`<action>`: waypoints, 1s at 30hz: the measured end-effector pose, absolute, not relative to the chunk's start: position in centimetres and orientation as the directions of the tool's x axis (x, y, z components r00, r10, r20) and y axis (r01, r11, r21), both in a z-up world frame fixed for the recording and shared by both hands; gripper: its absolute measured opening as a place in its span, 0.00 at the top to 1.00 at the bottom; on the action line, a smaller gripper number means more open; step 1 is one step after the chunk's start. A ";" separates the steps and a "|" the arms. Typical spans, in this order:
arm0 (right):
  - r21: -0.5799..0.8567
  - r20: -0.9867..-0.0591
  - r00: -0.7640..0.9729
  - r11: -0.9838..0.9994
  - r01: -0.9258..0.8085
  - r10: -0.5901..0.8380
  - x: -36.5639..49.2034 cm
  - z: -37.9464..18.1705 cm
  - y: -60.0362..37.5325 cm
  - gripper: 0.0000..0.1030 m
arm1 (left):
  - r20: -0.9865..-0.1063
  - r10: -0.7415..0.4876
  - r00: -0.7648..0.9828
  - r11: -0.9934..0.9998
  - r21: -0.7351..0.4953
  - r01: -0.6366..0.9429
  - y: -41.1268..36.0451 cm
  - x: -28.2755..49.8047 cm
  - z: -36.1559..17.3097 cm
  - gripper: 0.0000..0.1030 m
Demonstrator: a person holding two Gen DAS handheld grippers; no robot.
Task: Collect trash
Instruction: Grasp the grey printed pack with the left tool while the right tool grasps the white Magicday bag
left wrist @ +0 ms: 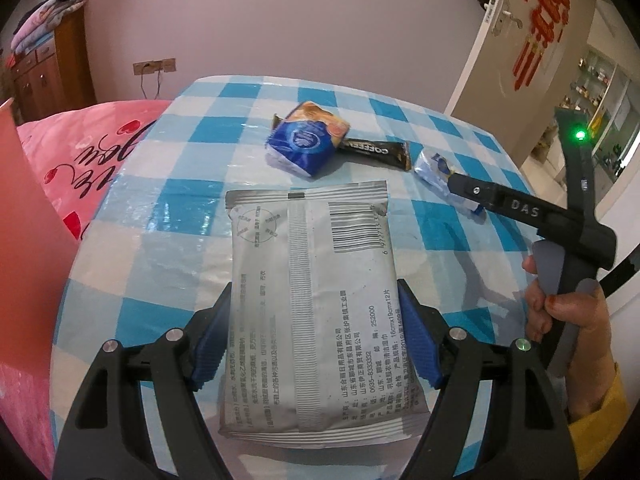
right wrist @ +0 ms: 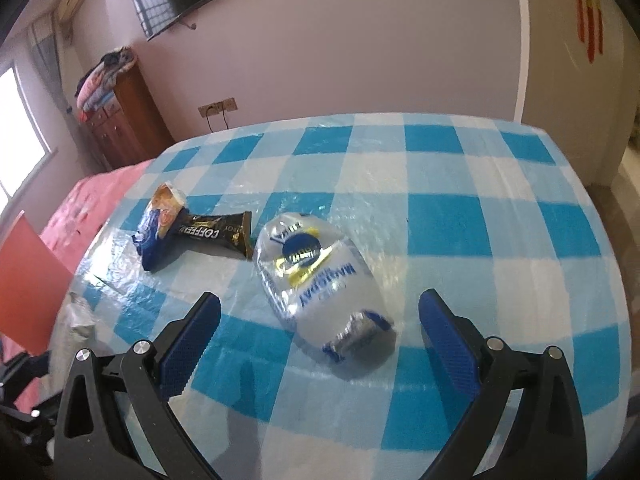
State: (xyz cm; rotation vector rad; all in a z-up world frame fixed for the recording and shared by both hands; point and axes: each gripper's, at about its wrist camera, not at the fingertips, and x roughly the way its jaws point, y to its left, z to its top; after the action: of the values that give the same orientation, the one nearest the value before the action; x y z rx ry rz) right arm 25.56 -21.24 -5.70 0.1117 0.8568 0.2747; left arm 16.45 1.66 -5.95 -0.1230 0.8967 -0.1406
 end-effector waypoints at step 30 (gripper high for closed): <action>0.100 -0.765 0.612 0.976 -0.194 0.200 24.2 -6.4 -19.9 0.39 | -0.757 -0.139 0.639 0.989 -0.145 0.043 5.0 14.6 -6.1 0.26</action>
State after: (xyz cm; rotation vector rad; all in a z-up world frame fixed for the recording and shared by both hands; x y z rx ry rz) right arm 24.24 -19.92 -6.37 0.0077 0.8830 0.2271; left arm 14.60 5.00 -6.14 -0.1171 0.8726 -0.1041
